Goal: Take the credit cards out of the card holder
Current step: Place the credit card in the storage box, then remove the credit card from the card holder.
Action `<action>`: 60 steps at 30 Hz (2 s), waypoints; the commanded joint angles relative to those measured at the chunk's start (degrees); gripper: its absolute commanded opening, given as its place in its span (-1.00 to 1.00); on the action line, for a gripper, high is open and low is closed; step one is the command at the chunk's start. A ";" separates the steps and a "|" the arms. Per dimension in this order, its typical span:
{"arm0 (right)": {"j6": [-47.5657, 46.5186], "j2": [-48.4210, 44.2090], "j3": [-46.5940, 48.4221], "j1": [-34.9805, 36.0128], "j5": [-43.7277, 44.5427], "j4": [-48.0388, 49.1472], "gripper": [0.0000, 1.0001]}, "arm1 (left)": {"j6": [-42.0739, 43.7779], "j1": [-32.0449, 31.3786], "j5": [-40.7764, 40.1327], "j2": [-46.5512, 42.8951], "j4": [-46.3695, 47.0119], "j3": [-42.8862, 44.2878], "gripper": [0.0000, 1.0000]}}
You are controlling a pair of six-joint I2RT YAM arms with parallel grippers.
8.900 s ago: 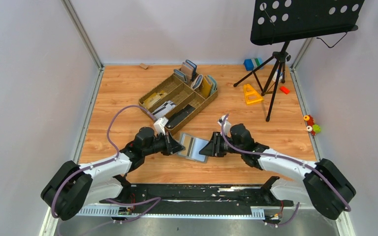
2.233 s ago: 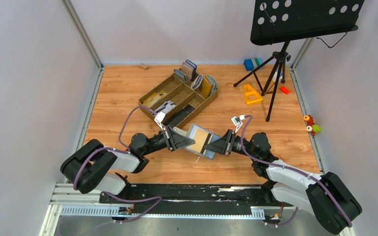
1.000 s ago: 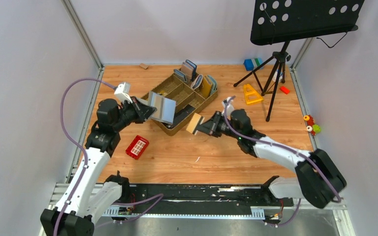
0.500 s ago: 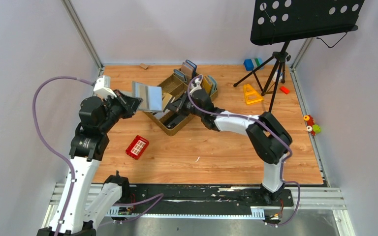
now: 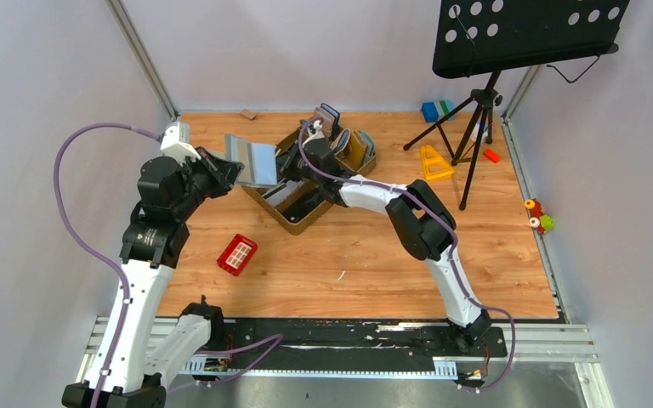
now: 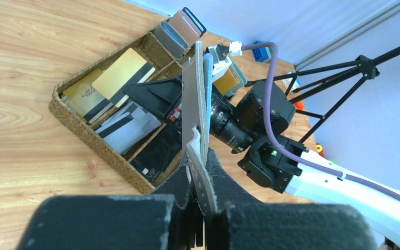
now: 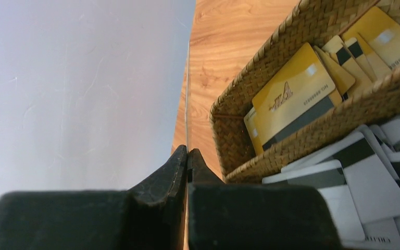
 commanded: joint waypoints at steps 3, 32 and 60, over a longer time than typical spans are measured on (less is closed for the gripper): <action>1.10 4.48 5.86 0.63 2.24 0.47 -1.00 | 0.15 0.34 0.86 -0.43 3.40 0.61 -1.00; -9.32 -10.45 -11.79 0.29 1.91 9.89 -0.15 | -1.12 0.34 6.26 -1.49 6.49 -3.52 -1.00; -32.39 -73.29 -64.83 -11.15 -2.60 -13.78 -0.06 | -9.04 -14.89 16.30 4.94 32.32 -25.23 -1.00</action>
